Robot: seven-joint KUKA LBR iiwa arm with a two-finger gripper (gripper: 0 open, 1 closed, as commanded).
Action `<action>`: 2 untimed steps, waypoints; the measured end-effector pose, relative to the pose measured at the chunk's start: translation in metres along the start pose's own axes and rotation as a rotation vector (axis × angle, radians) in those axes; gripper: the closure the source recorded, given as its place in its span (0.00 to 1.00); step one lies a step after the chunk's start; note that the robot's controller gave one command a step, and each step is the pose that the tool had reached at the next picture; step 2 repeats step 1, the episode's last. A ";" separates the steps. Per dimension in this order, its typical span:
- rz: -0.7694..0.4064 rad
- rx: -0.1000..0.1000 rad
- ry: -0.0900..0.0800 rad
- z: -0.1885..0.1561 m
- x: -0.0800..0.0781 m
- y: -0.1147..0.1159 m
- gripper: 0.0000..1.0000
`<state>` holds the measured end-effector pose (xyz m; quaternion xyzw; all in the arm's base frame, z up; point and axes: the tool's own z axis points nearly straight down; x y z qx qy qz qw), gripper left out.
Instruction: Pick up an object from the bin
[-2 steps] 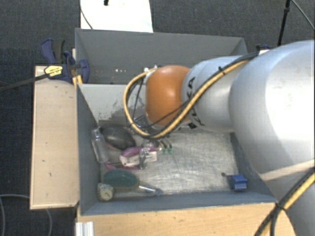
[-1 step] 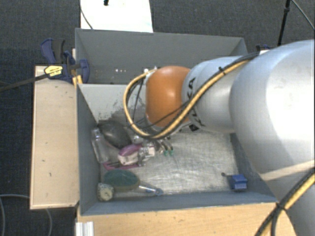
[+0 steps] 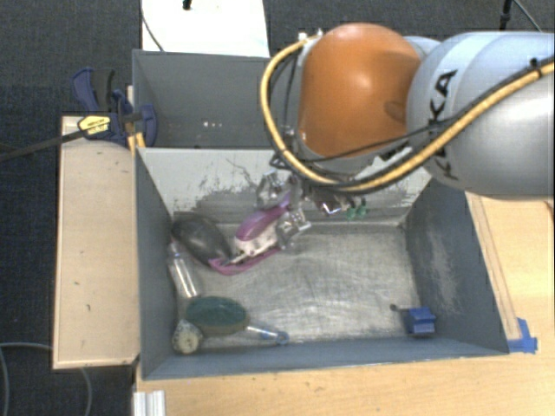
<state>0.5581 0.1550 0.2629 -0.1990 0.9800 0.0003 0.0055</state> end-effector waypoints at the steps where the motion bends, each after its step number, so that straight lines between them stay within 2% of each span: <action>1: -0.226 -0.001 0.002 -0.051 -0.029 0.001 1.00; 2: -0.226 -0.001 0.002 -0.051 -0.029 0.001 1.00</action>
Offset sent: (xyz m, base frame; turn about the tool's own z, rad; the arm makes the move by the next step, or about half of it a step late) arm 0.0243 0.0119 0.0491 -0.2270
